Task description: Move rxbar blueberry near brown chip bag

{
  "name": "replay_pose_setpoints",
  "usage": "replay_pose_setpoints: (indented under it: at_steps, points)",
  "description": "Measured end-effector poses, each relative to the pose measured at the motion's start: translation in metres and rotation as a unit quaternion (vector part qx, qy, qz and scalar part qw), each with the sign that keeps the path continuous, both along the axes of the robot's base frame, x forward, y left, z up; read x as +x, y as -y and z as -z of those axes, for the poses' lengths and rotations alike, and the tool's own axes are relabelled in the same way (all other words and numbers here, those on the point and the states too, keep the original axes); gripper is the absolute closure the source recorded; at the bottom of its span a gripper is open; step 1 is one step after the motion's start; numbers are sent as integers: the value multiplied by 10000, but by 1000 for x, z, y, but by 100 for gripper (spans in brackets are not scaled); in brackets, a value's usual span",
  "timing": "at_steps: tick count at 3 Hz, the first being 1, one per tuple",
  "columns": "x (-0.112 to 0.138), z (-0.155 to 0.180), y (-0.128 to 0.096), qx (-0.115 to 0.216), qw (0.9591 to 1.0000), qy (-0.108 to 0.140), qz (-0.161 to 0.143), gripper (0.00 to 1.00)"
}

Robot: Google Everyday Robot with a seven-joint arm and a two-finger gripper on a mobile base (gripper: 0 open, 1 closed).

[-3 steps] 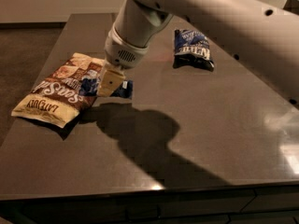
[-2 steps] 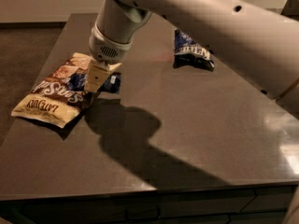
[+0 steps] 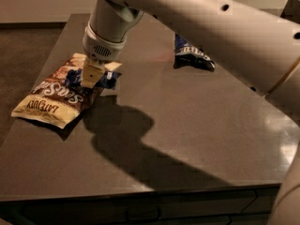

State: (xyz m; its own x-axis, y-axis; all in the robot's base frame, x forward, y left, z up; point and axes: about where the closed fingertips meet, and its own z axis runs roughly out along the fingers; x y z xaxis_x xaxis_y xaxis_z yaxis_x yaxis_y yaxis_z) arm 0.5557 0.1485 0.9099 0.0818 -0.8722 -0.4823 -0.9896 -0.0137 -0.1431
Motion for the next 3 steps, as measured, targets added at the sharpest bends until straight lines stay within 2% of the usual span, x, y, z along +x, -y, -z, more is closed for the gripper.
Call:
replay_pose_setpoints:
  at_steps: [1, 2, 3]
  points:
    - [-1, 0, -1, -4, 10000, 3, -11, 6]
    - [-2, 0, -1, -6, 10000, 5, -18, 0]
    - [-2, 0, -1, -6, 10000, 5, -18, 0]
